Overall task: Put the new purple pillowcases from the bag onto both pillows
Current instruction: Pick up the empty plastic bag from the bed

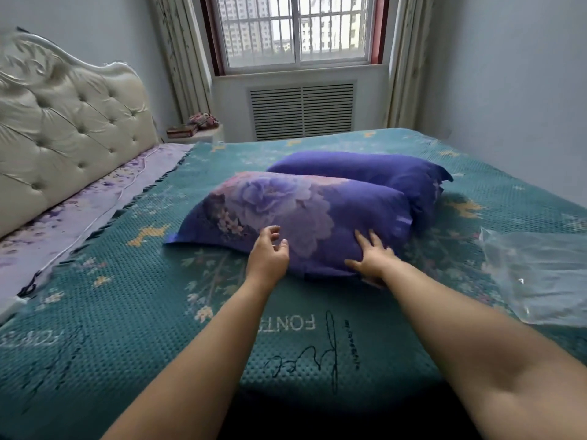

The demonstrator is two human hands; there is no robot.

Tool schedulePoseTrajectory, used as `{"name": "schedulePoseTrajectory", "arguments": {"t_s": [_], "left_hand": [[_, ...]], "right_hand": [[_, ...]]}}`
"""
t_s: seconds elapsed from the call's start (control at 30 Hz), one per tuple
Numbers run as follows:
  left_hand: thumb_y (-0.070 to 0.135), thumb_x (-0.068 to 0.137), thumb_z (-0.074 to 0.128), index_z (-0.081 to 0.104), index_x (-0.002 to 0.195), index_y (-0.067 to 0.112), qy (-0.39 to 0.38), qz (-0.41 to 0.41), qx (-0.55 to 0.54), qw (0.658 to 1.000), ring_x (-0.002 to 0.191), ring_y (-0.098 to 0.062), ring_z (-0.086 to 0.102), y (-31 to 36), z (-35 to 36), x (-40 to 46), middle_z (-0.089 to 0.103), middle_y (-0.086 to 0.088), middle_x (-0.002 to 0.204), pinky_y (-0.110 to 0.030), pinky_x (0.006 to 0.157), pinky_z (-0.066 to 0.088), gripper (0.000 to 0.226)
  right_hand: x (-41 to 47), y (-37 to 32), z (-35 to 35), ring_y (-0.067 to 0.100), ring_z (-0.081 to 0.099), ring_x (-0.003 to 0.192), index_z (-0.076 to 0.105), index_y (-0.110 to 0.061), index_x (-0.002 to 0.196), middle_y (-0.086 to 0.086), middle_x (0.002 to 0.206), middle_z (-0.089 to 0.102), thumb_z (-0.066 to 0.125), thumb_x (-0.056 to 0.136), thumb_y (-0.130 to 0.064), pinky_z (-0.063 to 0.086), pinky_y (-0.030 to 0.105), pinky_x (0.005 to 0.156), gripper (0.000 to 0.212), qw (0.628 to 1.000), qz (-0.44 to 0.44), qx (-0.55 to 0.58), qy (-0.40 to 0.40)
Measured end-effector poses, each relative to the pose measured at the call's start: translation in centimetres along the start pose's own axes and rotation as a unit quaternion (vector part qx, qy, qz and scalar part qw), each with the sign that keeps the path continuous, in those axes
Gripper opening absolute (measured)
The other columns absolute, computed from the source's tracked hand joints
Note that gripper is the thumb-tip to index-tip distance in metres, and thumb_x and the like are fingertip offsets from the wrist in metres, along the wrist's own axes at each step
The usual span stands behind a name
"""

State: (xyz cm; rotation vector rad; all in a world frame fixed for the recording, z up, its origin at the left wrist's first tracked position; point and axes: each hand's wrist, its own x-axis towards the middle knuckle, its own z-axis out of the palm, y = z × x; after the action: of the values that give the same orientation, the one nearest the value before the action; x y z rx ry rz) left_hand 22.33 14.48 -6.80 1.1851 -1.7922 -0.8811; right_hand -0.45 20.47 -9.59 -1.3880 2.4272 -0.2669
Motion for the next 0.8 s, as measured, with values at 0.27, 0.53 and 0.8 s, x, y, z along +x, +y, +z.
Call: {"name": "schedulePoseTrajectory", "arguments": {"t_s": [0.27, 0.53, 0.8], "left_hand": [[0.018, 0.092, 0.055, 0.052, 0.124, 0.012, -0.076, -0.034, 0.016, 0.996, 0.099, -0.022, 0.058, -0.2, 5.7, -1.5, 0.06, -0.006, 0.115, -0.032, 0.09, 0.045, 0.033], [0.016, 0.093, 0.052, 0.059, 0.11, 0.017, -0.143, -0.007, -0.035, 0.989, 0.085, -0.012, 0.058, 1.6, 14.2, -6.4, 0.062, 0.005, 0.094, -0.021, 0.075, 0.044, 0.018], [0.019, 0.093, 0.052, 0.063, 0.103, 0.016, -0.175, -0.008, 0.009, 0.985, 0.092, -0.013, 0.06, 1.1, 17.6, -7.7, 0.063, 0.007, 0.093, -0.021, 0.075, 0.04, 0.015]], "right_hand": [[-1.2, 4.5, 3.2, 0.035, 0.027, 0.14, -0.003, -0.03, 0.15, 0.009, 0.158, 0.003, 0.058, 0.081, -0.023, 0.029, 0.038, 0.113, 0.093, 0.993, 0.026, 0.112, -0.037], [-4.8, 16.9, 3.0, 0.034, 0.004, 0.143, 0.05, -0.02, 0.133, 0.0, 0.158, -0.011, 0.047, 0.093, -0.037, 0.014, 0.052, 0.113, 0.044, 0.939, 0.317, 0.012, 0.135], [-5.5, 19.8, 2.9, 0.028, 0.034, 0.134, 0.045, -0.007, 0.136, 0.01, 0.144, 0.04, 0.038, 0.093, -0.03, 0.022, 0.046, 0.109, 0.049, 0.92, 0.356, 0.071, 0.151]]}}
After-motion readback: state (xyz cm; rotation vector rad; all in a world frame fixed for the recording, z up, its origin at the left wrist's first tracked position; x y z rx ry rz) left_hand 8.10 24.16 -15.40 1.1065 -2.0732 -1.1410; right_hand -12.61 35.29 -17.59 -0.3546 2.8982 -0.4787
